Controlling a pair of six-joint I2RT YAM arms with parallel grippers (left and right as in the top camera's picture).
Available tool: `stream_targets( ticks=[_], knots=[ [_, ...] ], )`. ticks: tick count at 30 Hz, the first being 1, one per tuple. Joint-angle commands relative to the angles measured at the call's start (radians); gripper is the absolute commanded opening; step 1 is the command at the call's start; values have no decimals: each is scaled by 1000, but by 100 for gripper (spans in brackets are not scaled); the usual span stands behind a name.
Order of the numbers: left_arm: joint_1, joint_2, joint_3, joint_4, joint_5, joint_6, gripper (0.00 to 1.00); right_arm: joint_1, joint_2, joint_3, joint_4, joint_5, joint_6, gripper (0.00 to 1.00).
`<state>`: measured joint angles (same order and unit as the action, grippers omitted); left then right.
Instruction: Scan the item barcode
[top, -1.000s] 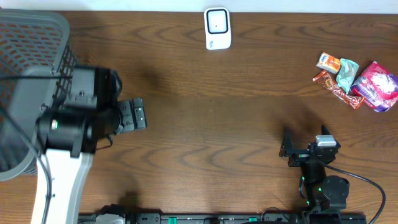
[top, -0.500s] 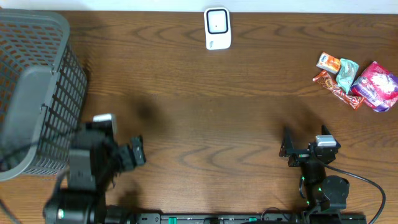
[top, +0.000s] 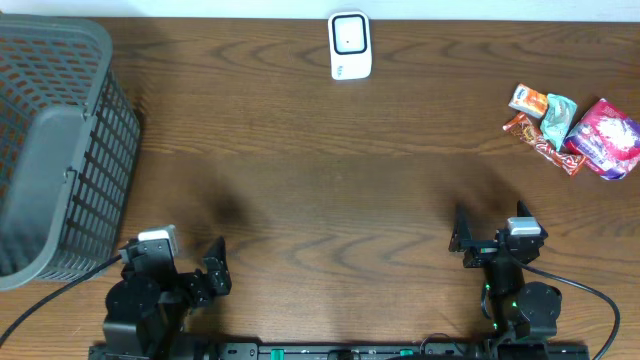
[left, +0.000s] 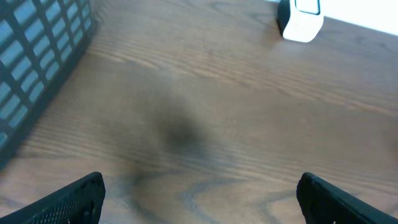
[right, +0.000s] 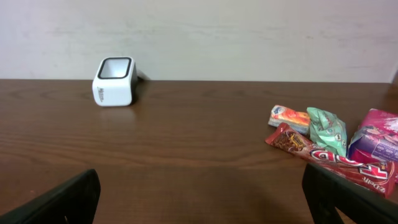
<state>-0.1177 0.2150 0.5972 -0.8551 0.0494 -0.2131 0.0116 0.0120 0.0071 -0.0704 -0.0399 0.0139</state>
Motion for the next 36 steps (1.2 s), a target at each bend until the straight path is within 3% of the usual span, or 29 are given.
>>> stream_targets(
  ticks=[1, 9, 17, 36],
  knots=[
    [5, -40, -42, 10, -8, 2, 98, 5, -6, -1, -5, 4, -11, 99],
    [5, -96, -126, 92, -8, 2, 98, 5, -6, -1, -5, 4, -11, 99],
    [5, -211, -243, 299, 21, 2, 98, 5, -6, -1, -5, 4, -11, 99],
    [12, -214, -493, 903, 33, 2, 98, 5, -6, -1, -5, 4, -11, 99]
  ],
)
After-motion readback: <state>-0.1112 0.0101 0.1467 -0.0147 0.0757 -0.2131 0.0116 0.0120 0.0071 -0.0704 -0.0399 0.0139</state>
